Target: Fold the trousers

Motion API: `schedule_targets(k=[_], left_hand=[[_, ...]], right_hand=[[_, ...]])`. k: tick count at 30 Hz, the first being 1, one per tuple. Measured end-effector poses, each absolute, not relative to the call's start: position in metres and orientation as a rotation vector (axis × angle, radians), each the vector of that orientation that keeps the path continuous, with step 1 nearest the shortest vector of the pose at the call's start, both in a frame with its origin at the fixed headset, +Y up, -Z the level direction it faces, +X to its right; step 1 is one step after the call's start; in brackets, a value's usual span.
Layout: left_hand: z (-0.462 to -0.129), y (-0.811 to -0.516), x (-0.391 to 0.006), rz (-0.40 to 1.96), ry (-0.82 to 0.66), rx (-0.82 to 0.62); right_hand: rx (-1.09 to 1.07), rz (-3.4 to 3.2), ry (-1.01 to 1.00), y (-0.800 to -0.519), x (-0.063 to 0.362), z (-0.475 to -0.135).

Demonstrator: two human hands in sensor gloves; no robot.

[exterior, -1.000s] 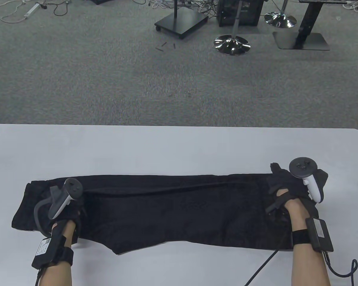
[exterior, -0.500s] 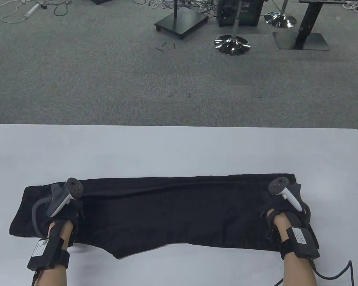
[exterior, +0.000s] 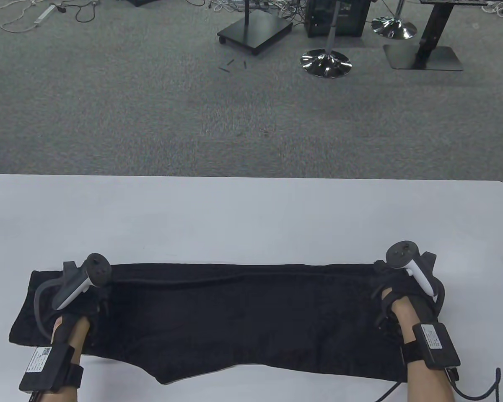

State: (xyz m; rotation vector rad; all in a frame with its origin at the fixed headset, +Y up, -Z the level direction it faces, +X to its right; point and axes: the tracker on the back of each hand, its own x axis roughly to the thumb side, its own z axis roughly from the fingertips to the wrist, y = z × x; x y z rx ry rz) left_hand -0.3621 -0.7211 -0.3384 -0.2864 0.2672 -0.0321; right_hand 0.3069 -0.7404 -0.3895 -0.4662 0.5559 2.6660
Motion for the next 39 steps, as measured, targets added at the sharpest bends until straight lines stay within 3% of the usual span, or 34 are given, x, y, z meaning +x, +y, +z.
schedule_targets(k=[4, 6, 9, 13, 18, 20, 28, 32, 39], left_hand=[[-0.336, -0.722, -0.371, -0.072, 0.299, -0.255], [-0.333, -0.720, -0.378, -0.085, 0.308, -0.230], [-0.330, -0.718, -0.386, -0.031, 0.322, -0.202], [-0.328, -0.707, -0.386, -0.065, 0.332, -0.187], [-0.334, -0.697, -0.387, -0.093, 0.409, -0.125], [-0.338, -0.706, -0.387, -0.097, 0.427, -0.137], [-0.347, -0.743, -0.387, -0.072, 0.448, -0.238], [-0.348, -0.753, -0.391, -0.060, 0.449, -0.275], [-0.352, -0.759, -0.391, -0.065, 0.453, -0.305]], right_hand=[[-0.537, 2.686, 0.700, -0.762, 0.308, -0.395], [-0.600, 2.716, 0.660, -0.763, 0.312, -0.395], [-0.677, 2.820, 0.756, -0.758, 0.313, -0.394], [-0.657, 2.909, 0.811, -0.725, 0.304, -0.393], [-0.606, 3.000, 0.463, -0.678, 0.289, -0.394], [-0.594, 2.972, 0.428, -0.685, 0.288, -0.398], [-0.832, 2.825, 0.738, -0.737, 0.325, -0.394], [-0.958, 2.660, 0.728, -0.755, 0.354, -0.384], [-0.970, 2.629, 0.615, -0.760, 0.356, -0.385]])
